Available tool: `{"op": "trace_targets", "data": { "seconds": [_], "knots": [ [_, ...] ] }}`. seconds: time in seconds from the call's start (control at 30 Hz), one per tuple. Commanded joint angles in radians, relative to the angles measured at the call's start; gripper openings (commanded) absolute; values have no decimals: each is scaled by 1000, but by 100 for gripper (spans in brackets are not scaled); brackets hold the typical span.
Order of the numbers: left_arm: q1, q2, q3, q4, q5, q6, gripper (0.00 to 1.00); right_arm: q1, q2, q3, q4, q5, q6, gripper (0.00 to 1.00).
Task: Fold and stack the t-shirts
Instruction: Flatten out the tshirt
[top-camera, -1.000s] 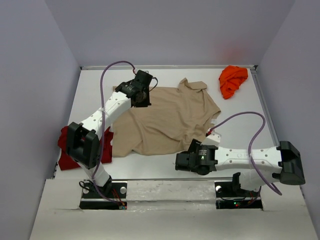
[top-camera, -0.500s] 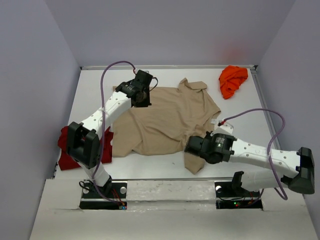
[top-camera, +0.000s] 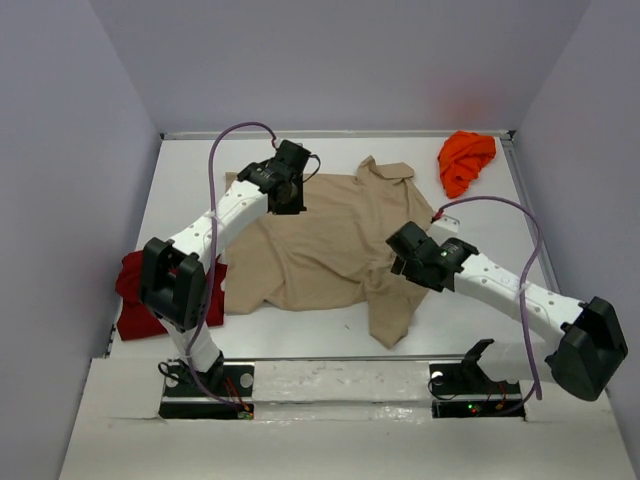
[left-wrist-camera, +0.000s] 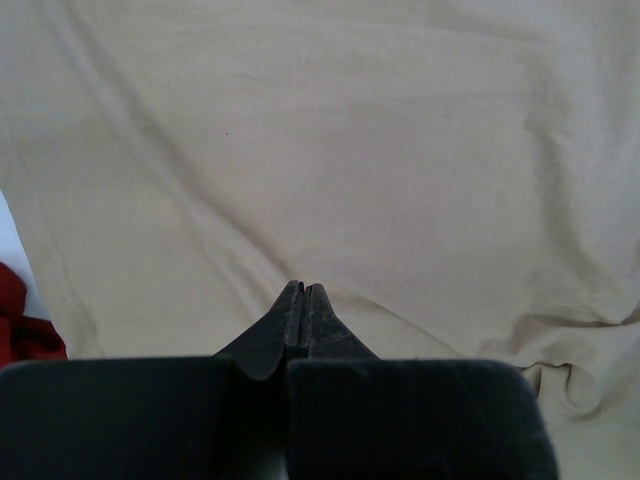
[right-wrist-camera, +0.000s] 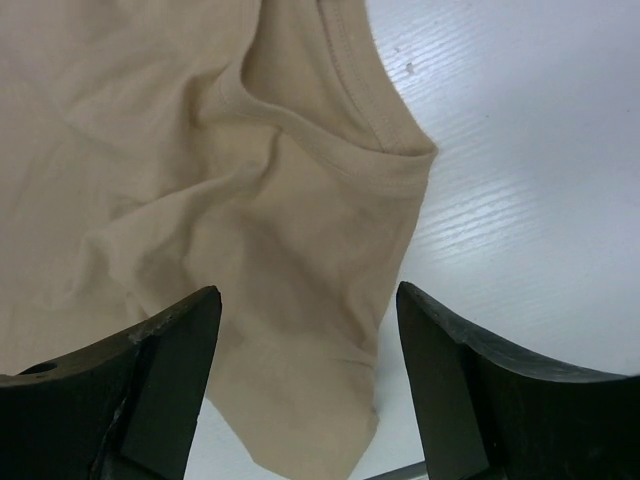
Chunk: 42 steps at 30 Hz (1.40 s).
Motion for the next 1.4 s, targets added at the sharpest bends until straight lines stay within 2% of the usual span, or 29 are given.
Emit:
{"op": "trace_targets", "data": {
  "seconds": [0.0, 0.3, 0.43, 0.6, 0.73, 1.1, 1.3, 1.33, 1.37],
  "knots": [
    [-8, -16, 40, -8, -7, 22, 0, -114, -77, -91, 102, -68, -77, 74],
    [-8, -3, 40, -1, -1, 27, 0, -183, -324, -270, 232, -193, -30, 72],
    [-8, -2, 33, 5, 2, 28, 0, -206, -374, -349, 286, -252, -23, 71],
    [-8, -16, 21, 11, 8, 27, 0, -310, -415, -459, 387, -403, -29, 71],
    [-7, -23, 11, 12, 10, 27, 0, -340, -368, -473, 415, -431, -57, 70],
    [-8, -31, 10, 11, 10, 31, 0, -476, -95, -416, 571, -519, -183, 70],
    [-8, -26, 11, 9, 10, 33, 0, -513, -29, -383, 616, -519, -230, 66],
    [-7, -23, 11, 9, 10, 33, 0, -522, -22, -370, 613, -520, -233, 65],
    [-8, -22, 13, 9, 10, 35, 0, -522, -24, -367, 613, -520, -237, 54]
  ]
}}
